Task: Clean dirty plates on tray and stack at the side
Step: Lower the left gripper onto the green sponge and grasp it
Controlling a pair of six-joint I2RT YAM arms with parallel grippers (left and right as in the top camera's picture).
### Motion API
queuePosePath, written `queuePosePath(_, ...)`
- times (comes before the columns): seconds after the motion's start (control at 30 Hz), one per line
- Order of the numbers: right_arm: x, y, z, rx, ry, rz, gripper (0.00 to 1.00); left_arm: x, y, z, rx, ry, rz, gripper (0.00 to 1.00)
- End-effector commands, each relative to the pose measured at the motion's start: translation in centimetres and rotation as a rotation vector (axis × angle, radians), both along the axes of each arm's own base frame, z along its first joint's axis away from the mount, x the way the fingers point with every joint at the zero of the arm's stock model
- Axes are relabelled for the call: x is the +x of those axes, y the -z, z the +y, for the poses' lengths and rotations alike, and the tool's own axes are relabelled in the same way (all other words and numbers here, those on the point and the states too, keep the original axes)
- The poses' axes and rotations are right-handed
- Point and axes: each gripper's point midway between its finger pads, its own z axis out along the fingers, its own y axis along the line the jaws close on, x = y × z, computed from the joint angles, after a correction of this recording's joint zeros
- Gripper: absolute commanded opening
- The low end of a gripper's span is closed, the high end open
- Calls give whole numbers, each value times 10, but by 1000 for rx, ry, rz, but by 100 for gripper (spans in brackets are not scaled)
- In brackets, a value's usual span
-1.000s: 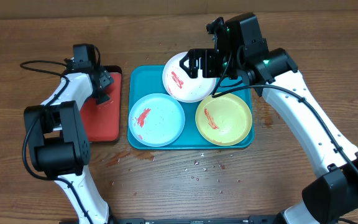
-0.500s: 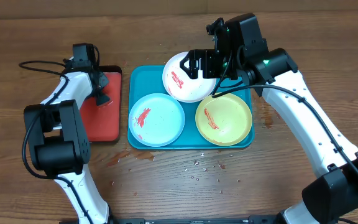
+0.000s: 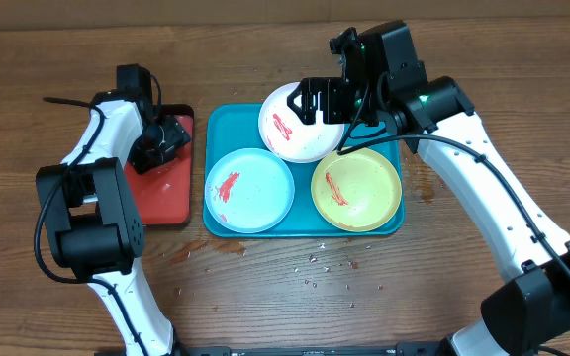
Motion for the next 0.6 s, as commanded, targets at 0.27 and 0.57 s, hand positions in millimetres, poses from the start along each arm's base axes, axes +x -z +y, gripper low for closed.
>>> queuePosePath(0.27, 4, -14, 1, 8, 6, -37, 100, 4, -1, 17, 93, -22, 4, 49)
queuePosePath(0.57, 4, -14, 1, 8, 6, -37, 100, 21, -9, 45, 233, -57, -70, 100)
